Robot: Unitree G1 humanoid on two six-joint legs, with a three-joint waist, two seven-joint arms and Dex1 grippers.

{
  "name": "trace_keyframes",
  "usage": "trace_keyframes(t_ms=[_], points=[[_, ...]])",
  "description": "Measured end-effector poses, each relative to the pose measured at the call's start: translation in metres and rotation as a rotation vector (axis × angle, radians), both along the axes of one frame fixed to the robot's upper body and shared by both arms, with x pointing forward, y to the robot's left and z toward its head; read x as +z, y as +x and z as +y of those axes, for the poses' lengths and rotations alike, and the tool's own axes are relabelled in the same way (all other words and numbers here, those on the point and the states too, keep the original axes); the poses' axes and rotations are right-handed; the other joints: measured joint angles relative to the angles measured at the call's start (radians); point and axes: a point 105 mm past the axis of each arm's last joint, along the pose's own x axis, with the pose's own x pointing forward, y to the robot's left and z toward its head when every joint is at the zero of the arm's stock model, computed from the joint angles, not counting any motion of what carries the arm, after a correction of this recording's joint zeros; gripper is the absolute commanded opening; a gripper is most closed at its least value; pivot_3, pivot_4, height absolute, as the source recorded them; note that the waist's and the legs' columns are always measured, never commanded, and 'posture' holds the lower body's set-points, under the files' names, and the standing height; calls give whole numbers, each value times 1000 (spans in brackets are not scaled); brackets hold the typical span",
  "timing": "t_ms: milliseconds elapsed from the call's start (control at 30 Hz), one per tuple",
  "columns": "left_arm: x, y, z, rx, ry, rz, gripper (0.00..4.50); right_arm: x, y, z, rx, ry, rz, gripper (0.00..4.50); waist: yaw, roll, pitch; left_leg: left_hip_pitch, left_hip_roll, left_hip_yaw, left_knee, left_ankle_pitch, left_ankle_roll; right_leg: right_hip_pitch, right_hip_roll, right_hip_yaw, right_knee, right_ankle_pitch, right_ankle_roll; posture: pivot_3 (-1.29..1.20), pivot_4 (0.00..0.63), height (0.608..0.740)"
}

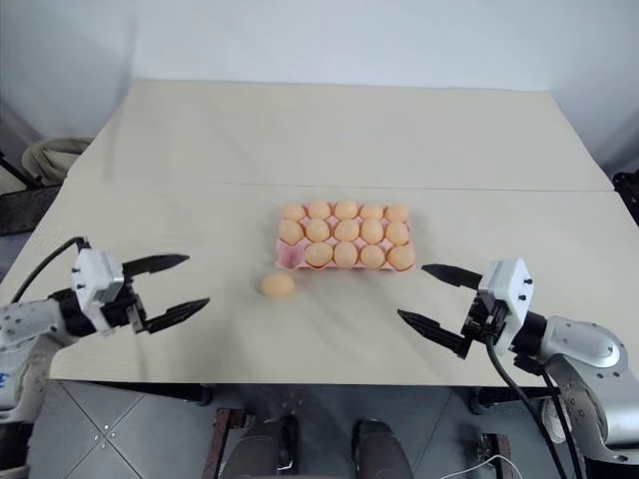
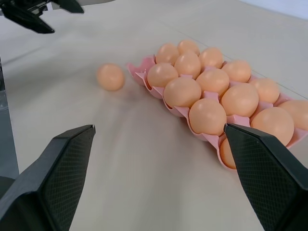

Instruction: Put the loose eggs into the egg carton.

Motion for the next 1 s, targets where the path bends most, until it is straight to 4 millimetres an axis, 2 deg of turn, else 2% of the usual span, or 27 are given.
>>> trace_keyframes(t_ms=[133, 267, 433, 567, 700, 867, 1000], points=[[-1, -5, -3, -12, 4, 7, 4489, -1, 1, -2, 2, -8, 1, 4500, 2, 0, 0, 0, 0, 0, -1, 2, 3, 0, 1, -1, 1, -1, -1, 0, 150, 740], [-1, 0, -13, -15, 12, 3, 4489, 0, 0, -3, 5, -17, -11, 4500, 1, 0, 0, 1, 0, 0, 0, 2, 2, 2, 1, -1, 1, 0, 0, 0, 150, 740], [-15, 14, -50, -59, 9, 29, 4489, 0, 0, -3, 1, -21, -13, 4500, 1, 0, 0, 1, 0, 0, 2, 3, 4, 3, 1, -1, 2, 0, 2, 0, 150, 740], [-24, 36, -80, -42, 12, 11, 4489, 1, 1, -3, -2, -20, -17, 4500, 3, 0, 0, 1, 0, 0, 3, 4, 5, 3, 2, -1, 4, 1, 2, 0, 150, 740], [-34, 55, -98, 6, -7, 20, 4489, 1, 1, -2, -10, -19, -17, 4500, 1, 0, 0, 1, 0, 0, 6, 4, 6, 2, 3, 0, 7, 1, 4, 0, 150, 740], [-50, 56, -114, -14, -10, 66, 4489, 3, 1, -1, -16, -18, -23, 4500, 1, 0, 0, 2, 1, 1, 11, 5, 5, 2, 4, 0, 13, 1, 4, 0, 150, 740], [-50, 57, -115, -6, -10, 60, 3581, 3, 1, 0, -19, -13, -23, 4500, 2, 0, 0, 2, 0, 1, 16, 4, 5, 3, 3, 1, 16, 2, 5, 0, 150, 740]])
